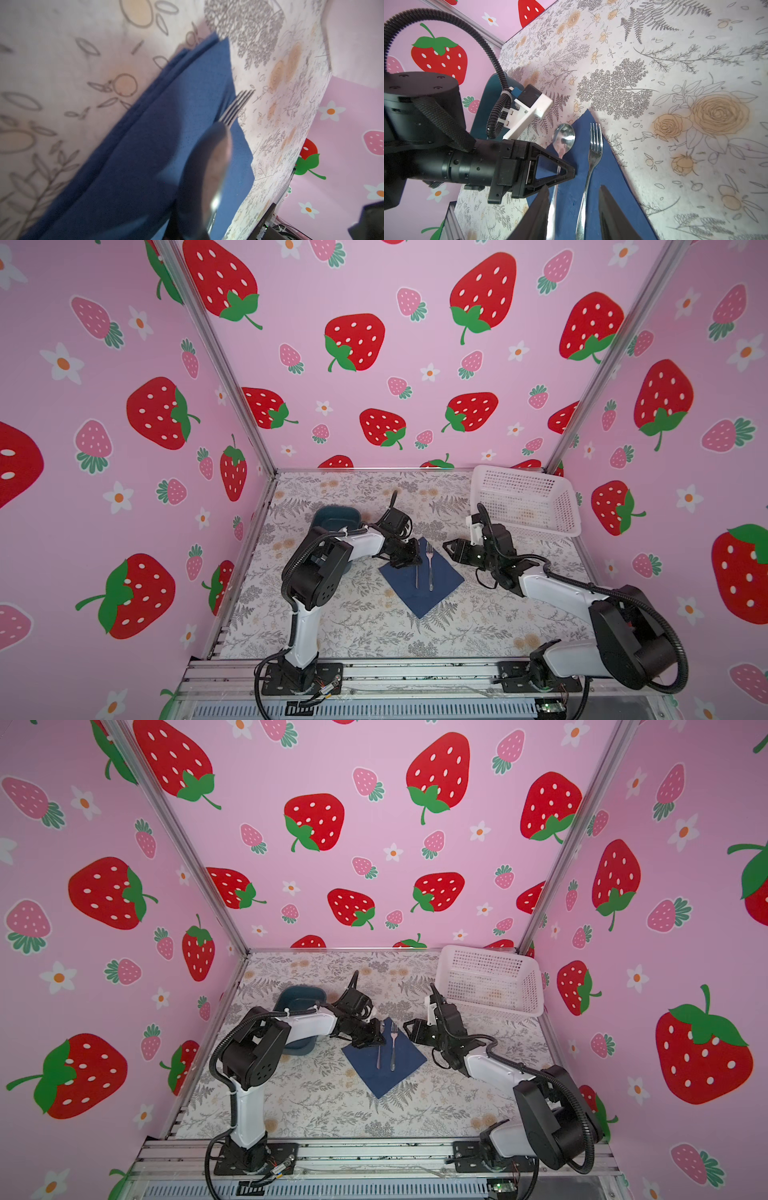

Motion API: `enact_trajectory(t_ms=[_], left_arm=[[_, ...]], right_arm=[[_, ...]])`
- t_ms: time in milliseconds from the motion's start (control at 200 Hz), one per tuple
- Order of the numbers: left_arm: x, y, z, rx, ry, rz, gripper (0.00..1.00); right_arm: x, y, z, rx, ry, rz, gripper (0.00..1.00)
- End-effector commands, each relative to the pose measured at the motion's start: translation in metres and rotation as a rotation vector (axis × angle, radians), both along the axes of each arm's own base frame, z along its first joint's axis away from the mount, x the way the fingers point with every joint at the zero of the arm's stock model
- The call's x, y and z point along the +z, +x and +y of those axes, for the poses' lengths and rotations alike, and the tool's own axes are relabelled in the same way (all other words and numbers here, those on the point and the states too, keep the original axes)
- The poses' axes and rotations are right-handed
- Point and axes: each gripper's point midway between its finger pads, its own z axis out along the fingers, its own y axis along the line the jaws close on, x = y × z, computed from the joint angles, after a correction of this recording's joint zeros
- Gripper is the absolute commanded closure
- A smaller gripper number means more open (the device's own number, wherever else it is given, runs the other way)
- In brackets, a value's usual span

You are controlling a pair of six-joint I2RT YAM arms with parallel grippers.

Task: Place the utensils on the paper napkin and roll it up

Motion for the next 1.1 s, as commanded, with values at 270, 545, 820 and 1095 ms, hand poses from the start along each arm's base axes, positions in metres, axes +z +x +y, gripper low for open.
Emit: enact_trajectory(t_ms=[270, 545, 820, 1095], left_arm=[[0.003, 0.001, 0.011, -0.007, 0.087, -0.028, 0.86], [0.010, 0.002, 0.003, -0.060, 0.068, -0.051, 0.89], [0.013, 0.002, -0.009, -0.104, 0.049, -0.064, 0.90], [0.013, 0.002, -0.003, -0.098, 0.107, -0.077, 0.89]], right_arm=[[0.011, 0.008, 0.004, -0.008, 0.029, -0.019, 0.58], [0.011, 0.008, 0.005, -0.005, 0.030, -0.018, 0.58], [0.009, 0.007, 0.006, 0.000, 0.034, -0.010, 0.58], [0.011, 0.007, 0.005, -0.002, 0.037, -0.015, 0.58]])
